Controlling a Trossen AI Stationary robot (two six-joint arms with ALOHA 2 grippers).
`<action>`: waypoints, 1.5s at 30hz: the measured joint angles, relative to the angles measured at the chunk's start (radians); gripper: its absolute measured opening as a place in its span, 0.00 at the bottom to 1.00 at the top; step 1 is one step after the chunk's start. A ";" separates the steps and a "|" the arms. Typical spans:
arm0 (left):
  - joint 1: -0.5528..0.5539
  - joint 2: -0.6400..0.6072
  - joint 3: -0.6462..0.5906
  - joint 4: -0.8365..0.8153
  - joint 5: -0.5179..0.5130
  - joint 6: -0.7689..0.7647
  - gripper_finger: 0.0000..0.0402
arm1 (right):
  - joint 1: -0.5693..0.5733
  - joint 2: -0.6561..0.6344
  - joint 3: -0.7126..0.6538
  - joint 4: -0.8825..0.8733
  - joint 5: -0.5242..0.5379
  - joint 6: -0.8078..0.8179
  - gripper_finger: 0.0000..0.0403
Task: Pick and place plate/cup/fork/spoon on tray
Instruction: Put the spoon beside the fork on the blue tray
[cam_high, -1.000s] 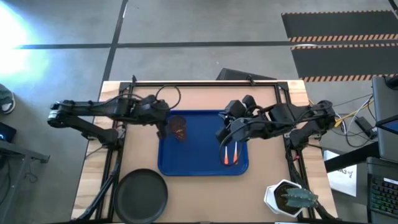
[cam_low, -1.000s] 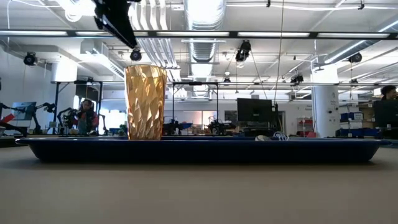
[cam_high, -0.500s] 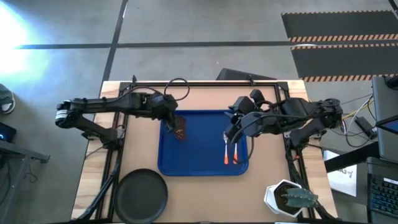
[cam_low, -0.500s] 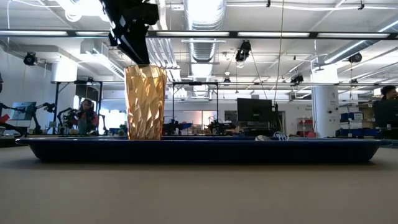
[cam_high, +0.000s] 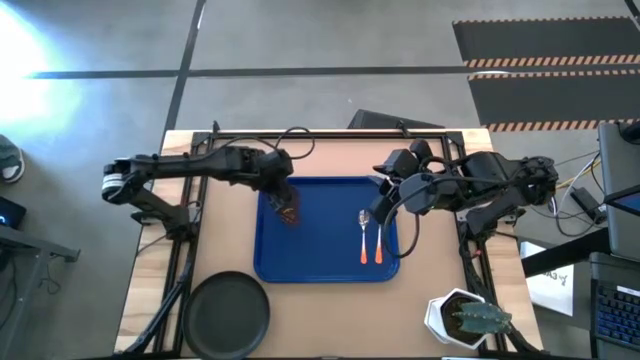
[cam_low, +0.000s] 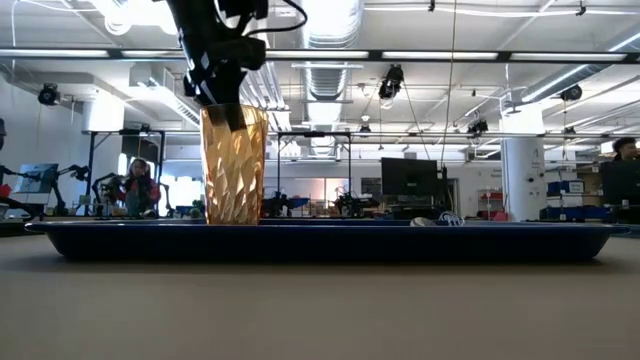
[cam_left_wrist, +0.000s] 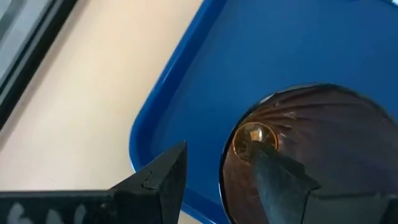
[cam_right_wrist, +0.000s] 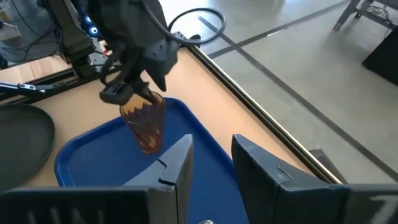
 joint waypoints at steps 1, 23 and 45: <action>0.000 0.010 0.000 0.000 0.000 0.004 0.39 | 0.000 0.000 0.000 0.000 0.001 0.000 0.25; 0.023 0.015 0.000 -0.149 -0.003 0.050 0.00 | 0.000 0.000 -0.002 0.000 0.004 0.000 0.22; 0.104 0.008 -0.001 -0.069 0.045 0.077 0.01 | 0.000 0.020 -0.002 0.000 -0.006 0.026 0.24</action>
